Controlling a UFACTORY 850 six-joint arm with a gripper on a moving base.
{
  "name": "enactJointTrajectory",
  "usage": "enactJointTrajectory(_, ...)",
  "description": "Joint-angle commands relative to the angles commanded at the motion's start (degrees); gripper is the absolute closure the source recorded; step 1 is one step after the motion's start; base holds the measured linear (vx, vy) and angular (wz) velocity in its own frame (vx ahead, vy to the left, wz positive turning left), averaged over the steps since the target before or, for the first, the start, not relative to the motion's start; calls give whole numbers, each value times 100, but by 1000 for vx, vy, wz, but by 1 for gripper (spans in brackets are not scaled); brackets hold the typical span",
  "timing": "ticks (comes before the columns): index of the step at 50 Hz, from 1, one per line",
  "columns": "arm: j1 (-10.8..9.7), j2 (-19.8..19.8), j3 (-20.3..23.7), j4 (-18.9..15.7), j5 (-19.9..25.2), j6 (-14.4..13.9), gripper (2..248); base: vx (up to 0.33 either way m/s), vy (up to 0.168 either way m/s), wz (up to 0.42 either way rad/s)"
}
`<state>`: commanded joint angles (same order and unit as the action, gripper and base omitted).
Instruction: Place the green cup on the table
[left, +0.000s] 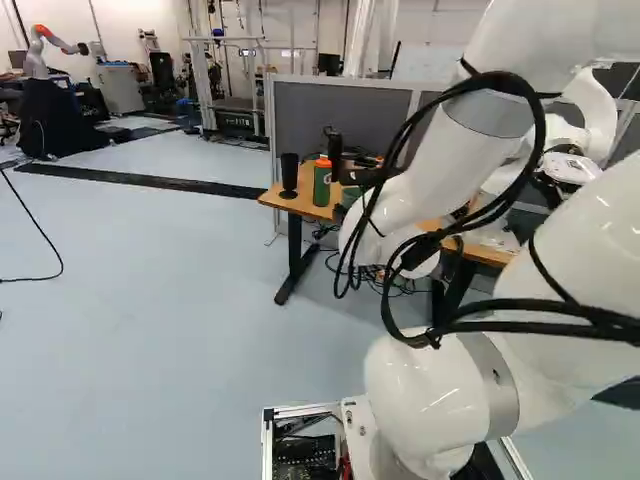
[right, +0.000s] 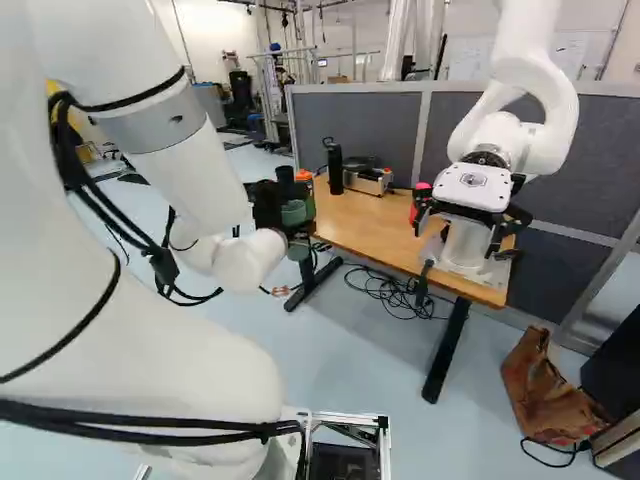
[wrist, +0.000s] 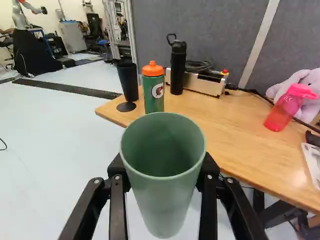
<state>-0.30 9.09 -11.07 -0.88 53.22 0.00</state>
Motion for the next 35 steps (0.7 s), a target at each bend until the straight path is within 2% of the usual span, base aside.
enactJointTrajectory(17, 2, -571, -524, 232, 602, 0, 124, 0, 0, 0)
enactJointTrajectory(35, 4, -1360, -1083, 496, 995, 0, 124, 0, 0, 0)
